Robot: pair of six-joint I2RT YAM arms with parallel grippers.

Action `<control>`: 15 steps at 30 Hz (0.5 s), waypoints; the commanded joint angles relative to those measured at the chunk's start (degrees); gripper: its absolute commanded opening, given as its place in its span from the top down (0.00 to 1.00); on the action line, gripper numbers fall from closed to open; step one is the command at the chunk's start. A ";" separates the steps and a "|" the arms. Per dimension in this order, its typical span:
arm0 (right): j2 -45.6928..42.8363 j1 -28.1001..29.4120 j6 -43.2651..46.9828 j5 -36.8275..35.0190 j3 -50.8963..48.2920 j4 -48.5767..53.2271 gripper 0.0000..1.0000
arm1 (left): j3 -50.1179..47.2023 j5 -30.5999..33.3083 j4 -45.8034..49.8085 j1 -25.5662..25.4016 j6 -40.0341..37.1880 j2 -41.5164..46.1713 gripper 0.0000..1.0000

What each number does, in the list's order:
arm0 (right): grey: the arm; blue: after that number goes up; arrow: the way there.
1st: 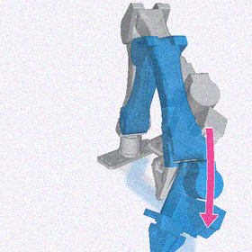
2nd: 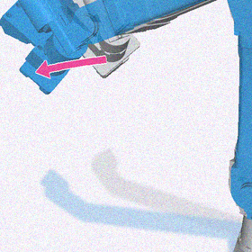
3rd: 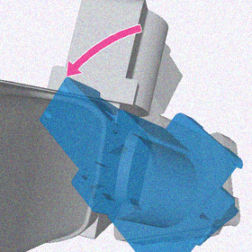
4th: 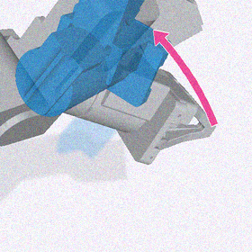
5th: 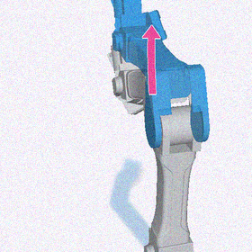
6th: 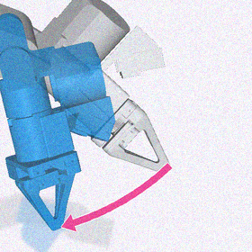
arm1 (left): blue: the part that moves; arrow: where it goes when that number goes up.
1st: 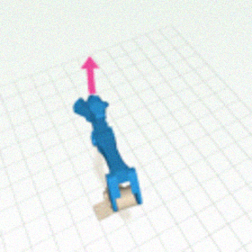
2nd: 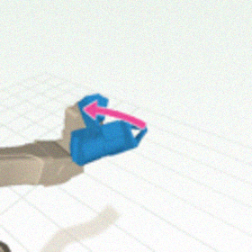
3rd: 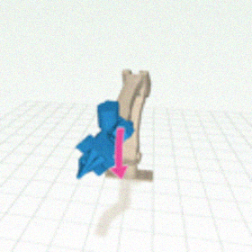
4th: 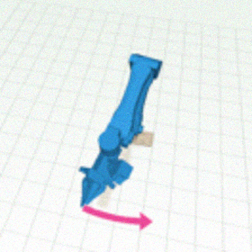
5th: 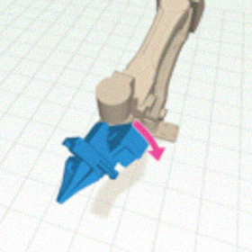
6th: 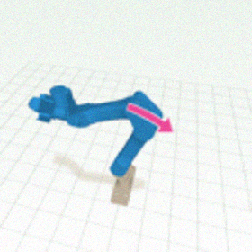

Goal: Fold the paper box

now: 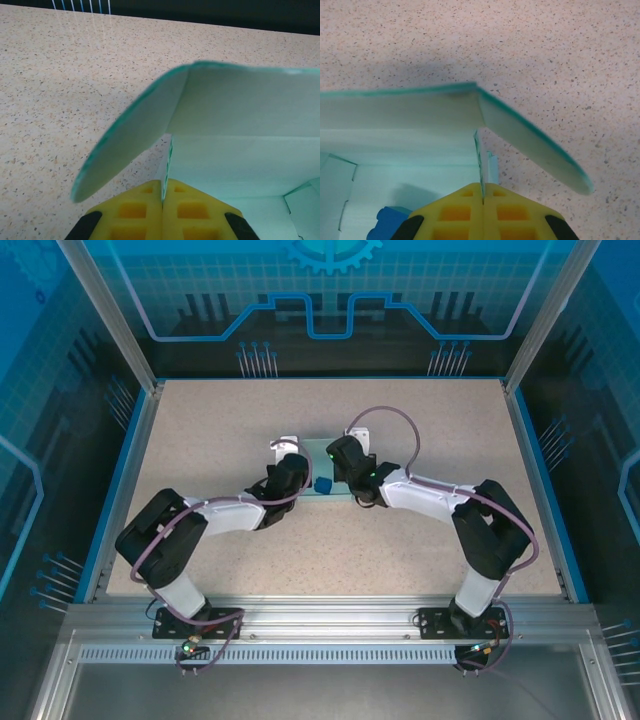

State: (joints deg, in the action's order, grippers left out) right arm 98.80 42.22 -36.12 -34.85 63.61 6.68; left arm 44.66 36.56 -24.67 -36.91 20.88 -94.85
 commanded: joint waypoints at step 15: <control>-2.78 6.20 -4.93 -5.53 -10.44 -6.70 1.00 | -12.23 2.91 -11.95 -3.26 -1.02 2.72 1.00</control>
State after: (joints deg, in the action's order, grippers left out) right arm 96.38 47.16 -40.71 -39.81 55.99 0.34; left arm 35.00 39.72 -36.49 -39.57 20.43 -92.60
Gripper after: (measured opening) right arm 0.053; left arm 0.053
